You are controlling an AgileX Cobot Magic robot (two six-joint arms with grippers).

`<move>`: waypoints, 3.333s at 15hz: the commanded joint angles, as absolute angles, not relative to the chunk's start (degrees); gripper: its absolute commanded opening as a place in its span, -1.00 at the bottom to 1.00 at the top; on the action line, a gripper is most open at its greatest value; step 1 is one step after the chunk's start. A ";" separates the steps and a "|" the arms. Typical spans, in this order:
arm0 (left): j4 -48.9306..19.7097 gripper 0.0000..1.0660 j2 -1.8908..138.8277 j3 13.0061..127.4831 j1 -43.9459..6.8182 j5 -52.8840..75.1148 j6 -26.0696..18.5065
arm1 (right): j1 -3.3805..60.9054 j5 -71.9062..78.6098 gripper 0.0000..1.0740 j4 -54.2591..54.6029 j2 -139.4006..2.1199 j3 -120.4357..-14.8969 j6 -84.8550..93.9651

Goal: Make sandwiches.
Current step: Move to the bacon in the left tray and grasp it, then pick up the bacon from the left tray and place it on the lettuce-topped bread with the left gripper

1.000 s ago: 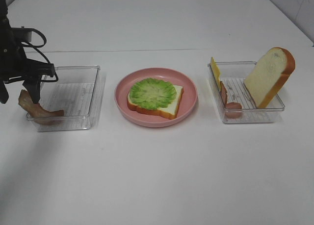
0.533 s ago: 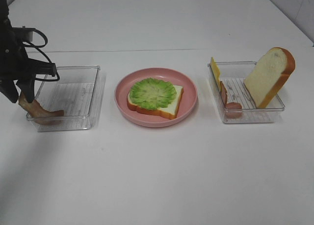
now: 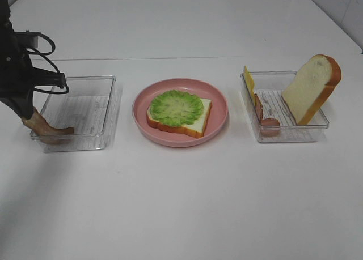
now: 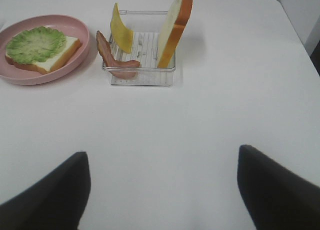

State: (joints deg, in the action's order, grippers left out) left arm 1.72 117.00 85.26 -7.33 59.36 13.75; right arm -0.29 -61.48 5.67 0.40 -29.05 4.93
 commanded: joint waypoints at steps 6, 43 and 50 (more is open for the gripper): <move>0.57 -1.00 115.97 85.31 -7.28 59.01 12.43 | -0.63 -60.85 0.41 5.50 1.15 -28.99 5.33; -56.61 -1.00 128.57 96.83 -20.63 48.59 -25.84 | -0.63 -60.85 0.41 5.44 1.15 -28.99 5.33; -47.10 -1.00 128.46 96.83 -17.48 48.41 -20.57 | -0.63 -60.85 0.41 5.44 1.09 -28.99 5.33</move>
State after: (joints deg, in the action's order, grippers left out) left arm -46.98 128.57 96.66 -17.76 48.59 -20.91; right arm -0.29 -61.48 5.67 0.40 -29.05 4.93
